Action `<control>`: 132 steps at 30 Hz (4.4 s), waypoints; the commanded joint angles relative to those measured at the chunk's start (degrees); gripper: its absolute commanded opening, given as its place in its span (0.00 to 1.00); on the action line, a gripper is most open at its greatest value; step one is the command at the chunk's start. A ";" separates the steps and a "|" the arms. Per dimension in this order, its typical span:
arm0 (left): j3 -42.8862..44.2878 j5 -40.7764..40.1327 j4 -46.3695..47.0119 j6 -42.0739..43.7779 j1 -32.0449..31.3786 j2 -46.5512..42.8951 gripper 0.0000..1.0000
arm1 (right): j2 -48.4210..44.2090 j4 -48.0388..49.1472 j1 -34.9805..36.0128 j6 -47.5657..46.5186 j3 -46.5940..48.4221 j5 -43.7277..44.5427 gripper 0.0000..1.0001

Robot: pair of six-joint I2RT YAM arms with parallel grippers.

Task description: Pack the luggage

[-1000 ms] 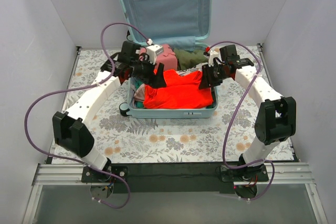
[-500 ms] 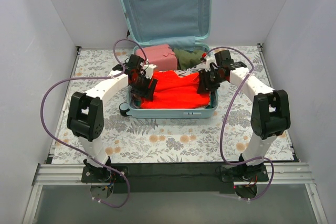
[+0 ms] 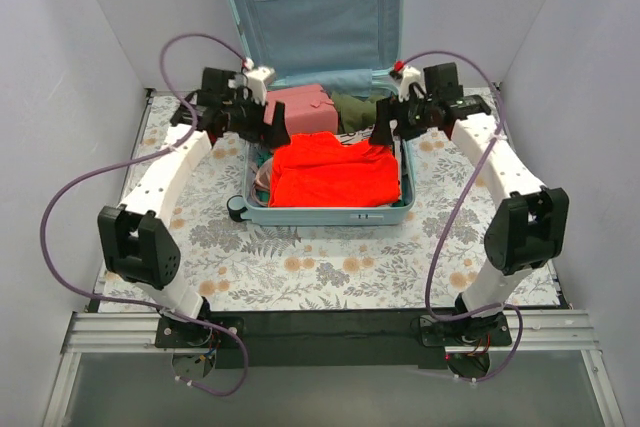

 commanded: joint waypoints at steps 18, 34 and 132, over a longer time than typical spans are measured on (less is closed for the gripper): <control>31.44 -10.80 49.43 -23.84 13.46 26.55 0.72 | 1.76 7.62 -11.64 0.04 20.90 3.11 0.98; 36.55 -5.18 64.19 -25.87 14.78 37.82 0.22 | 2.29 7.36 -14.54 0.84 17.47 -0.23 0.98; -1.66 29.88 -34.96 70.99 35.44 -13.68 0.84 | -7.82 -6.18 -21.66 -9.27 -14.61 -7.70 0.76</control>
